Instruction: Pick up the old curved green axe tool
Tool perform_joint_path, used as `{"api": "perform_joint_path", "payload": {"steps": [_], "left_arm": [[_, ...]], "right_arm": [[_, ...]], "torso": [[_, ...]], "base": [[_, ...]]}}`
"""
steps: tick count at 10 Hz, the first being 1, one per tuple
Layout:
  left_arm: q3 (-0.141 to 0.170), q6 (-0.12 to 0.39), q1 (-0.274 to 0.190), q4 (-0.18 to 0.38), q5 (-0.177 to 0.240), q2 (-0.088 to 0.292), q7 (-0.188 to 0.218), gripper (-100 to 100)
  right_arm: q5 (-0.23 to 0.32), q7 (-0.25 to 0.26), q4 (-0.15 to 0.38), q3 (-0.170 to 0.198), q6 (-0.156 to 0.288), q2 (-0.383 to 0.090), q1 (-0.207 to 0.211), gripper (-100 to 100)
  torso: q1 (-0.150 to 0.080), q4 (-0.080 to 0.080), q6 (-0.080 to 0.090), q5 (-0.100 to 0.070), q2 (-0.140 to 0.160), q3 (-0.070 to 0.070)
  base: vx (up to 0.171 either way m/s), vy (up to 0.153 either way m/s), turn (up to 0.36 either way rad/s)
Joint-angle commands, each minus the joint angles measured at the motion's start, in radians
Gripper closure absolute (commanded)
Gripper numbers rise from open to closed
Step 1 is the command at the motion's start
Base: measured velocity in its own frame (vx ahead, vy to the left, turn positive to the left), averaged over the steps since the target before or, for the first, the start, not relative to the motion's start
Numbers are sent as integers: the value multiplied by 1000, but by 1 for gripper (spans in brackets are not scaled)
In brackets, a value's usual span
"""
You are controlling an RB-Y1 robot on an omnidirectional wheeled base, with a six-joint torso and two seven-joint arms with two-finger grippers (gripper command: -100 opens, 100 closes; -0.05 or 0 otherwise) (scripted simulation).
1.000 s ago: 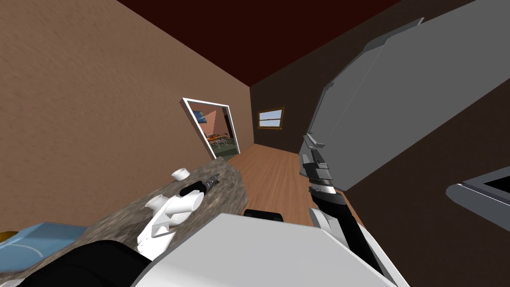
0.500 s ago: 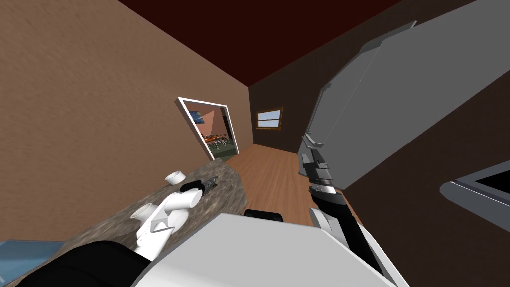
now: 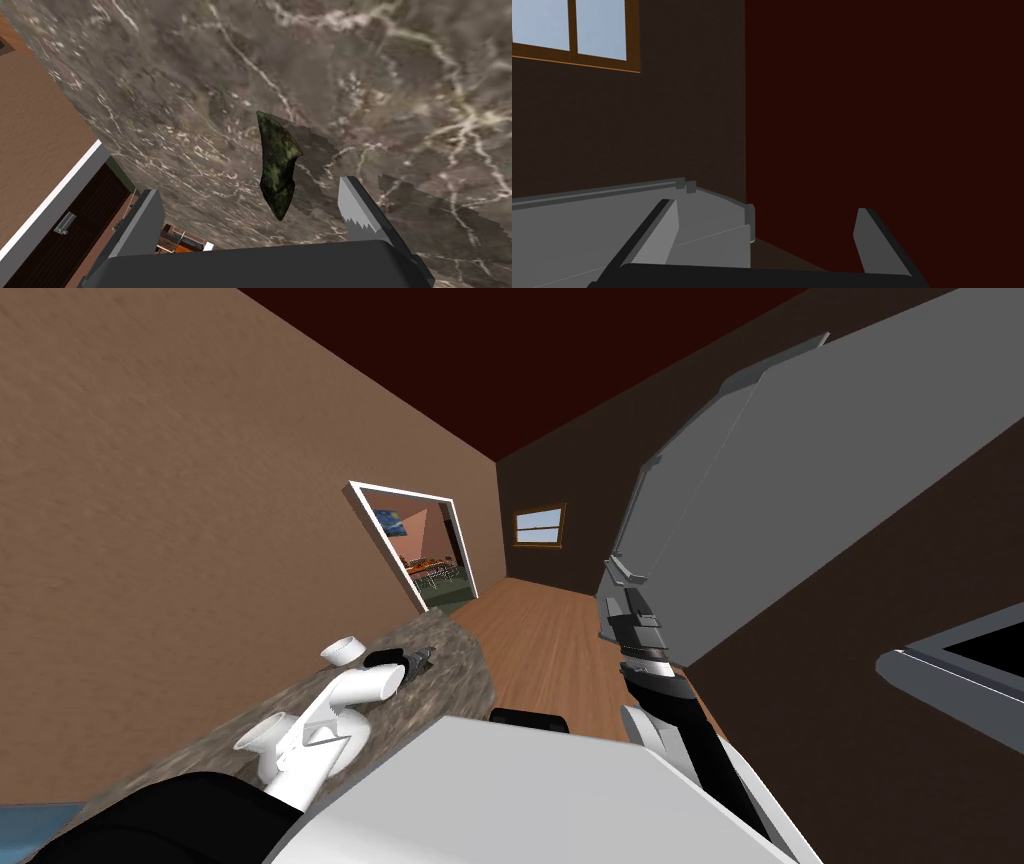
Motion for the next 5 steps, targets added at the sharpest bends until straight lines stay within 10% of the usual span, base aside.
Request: {"api": "perform_joint_path", "payload": {"steps": [1, 5], "left_arm": [[12, 50, -11, 14, 18, 20, -12, -100], [29, 159, -29, 36, 45, 50, -30, -100]], "right_arm": [[0, 0, 0, 0, 0, 0, 0, 0], [0, 0, 0, 0, 0, 0, 0, 0]], "torso": [[0, 0, 0, 0, 0, 0], [0, 0, 0, 0, 0, 0]], "base": [[38, 15, -47], [35, 15, -36]]}}
